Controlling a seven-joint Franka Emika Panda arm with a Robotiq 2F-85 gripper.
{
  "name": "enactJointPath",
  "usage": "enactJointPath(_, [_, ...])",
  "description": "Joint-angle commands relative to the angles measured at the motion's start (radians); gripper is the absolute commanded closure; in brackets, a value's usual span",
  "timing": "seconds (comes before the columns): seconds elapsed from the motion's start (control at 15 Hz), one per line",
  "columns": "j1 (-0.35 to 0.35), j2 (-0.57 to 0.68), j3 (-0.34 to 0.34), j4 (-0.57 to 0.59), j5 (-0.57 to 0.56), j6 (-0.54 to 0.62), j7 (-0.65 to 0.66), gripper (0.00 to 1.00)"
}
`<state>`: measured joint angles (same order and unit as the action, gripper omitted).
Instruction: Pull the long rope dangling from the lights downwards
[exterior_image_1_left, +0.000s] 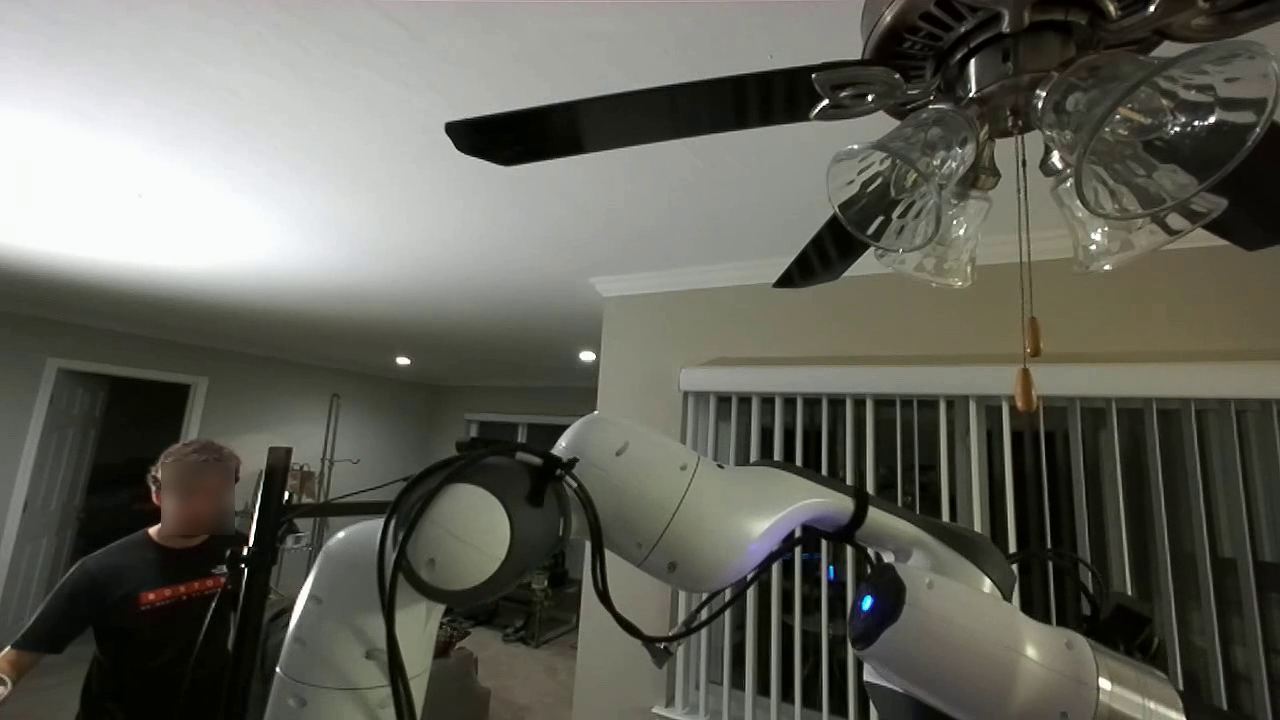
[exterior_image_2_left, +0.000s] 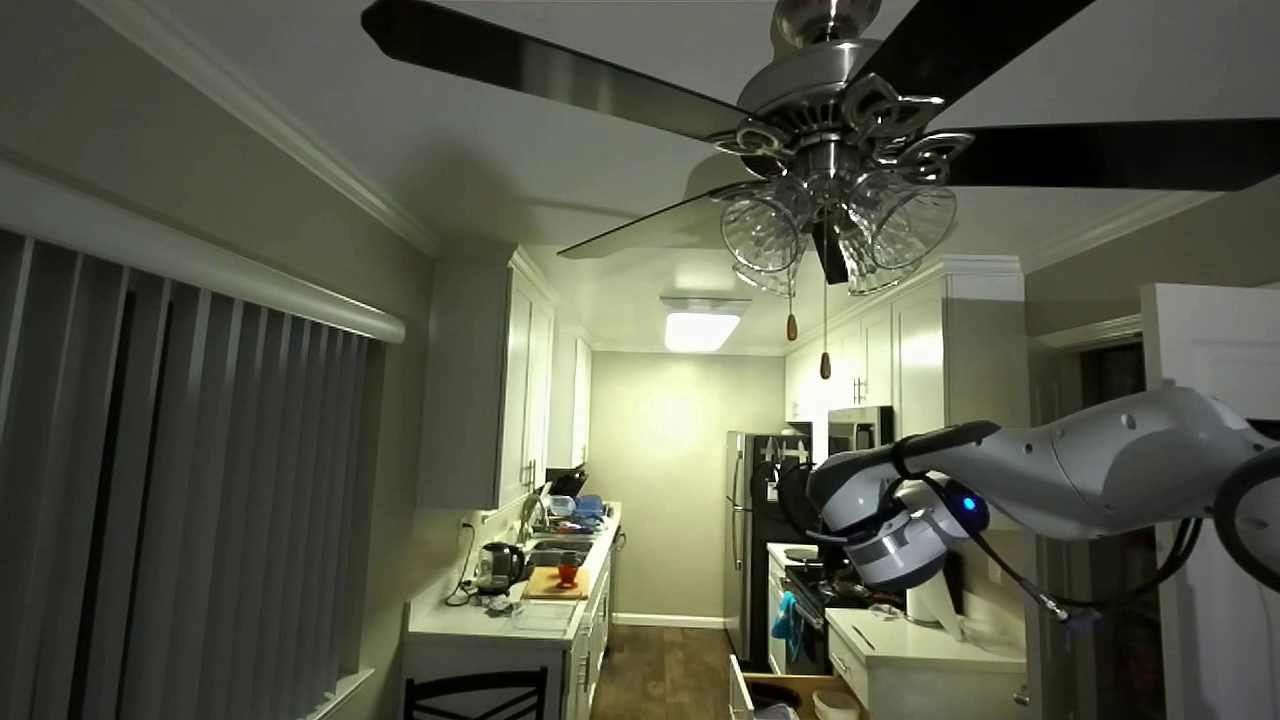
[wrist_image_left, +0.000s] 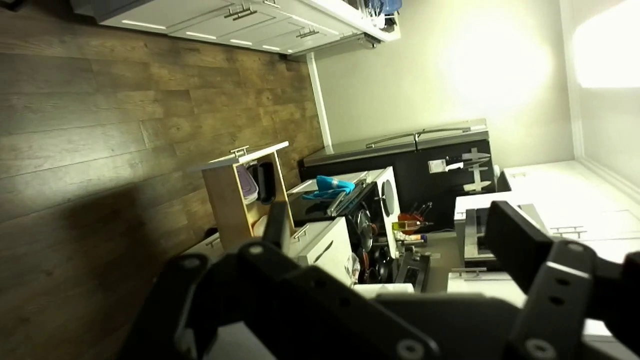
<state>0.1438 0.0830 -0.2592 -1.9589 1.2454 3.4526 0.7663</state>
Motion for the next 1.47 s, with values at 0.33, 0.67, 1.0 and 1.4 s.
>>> enactJointPath(0.33, [0.398,0.146,-0.382,0.068,0.233,0.012,-0.034,0.0])
enactJointPath(0.67, [0.403,0.13,-0.319,0.022,0.186,0.006,-0.022,0.0])
enactJointPath(1.0, [0.413,0.138,-0.341,0.029,0.211,0.004,-0.016,0.0])
enactJointPath(1.4, [0.501,0.324,-0.5,0.076,0.578,0.001,0.033,0.0])
